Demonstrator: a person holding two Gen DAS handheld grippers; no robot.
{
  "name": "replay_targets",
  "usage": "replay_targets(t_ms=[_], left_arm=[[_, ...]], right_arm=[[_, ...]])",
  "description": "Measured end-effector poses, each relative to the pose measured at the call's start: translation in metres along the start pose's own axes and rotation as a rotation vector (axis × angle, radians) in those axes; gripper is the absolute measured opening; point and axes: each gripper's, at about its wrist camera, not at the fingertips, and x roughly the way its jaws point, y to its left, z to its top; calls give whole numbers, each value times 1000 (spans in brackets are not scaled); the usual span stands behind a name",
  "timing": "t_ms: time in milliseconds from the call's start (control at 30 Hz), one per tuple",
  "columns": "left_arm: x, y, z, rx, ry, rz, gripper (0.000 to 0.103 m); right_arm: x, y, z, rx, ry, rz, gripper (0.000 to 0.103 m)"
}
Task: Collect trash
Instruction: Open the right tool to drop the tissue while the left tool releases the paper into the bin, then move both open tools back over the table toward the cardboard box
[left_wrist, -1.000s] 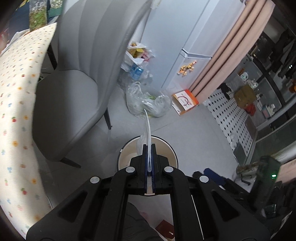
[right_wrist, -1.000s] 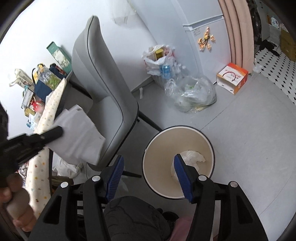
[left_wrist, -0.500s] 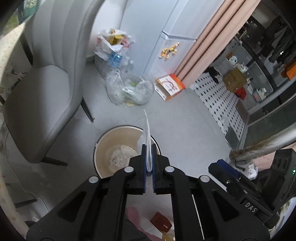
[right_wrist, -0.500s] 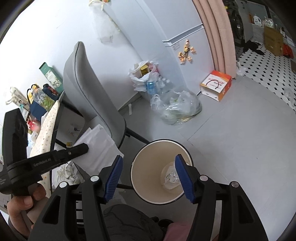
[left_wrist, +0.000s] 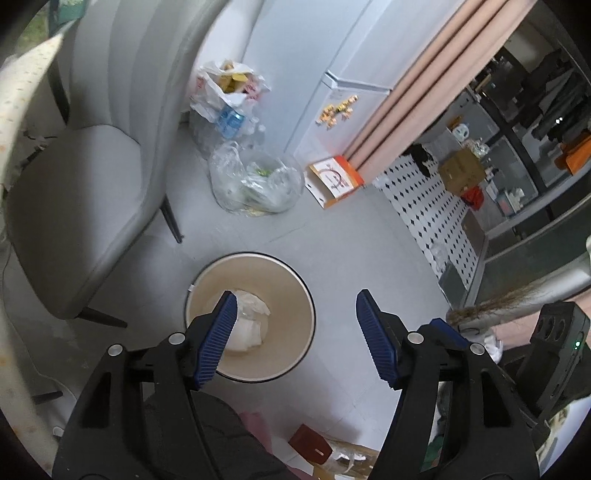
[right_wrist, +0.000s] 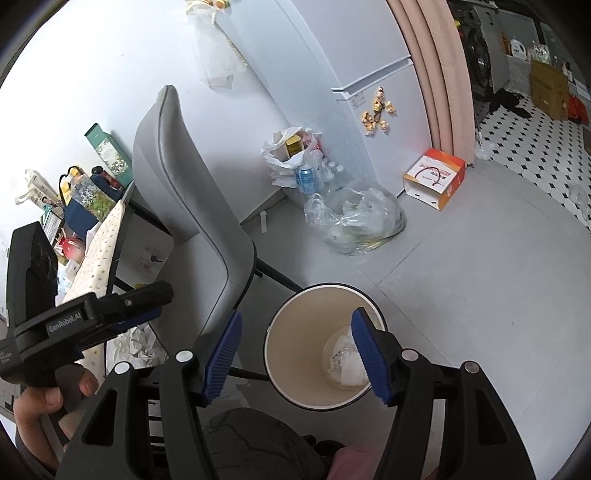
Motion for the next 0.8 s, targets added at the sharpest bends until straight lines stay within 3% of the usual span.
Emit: replay_targets(t_ms=[133,400,500,800], left_arm=[[-31,7,2,-8,-79,50,80],[-100,40,2,-72,-225,100,90],[-130,56,-1,-103,-293,132,96],[-202,110,-19,-189,-409,165,97]], right_arm=[[-7,21,0,-54,-24,-10,76],[-23,82,0,-174,-65,9,95],[-28,110,-1,-212,-80,29,95],[-37,189,-11,-304,-91,107,95]])
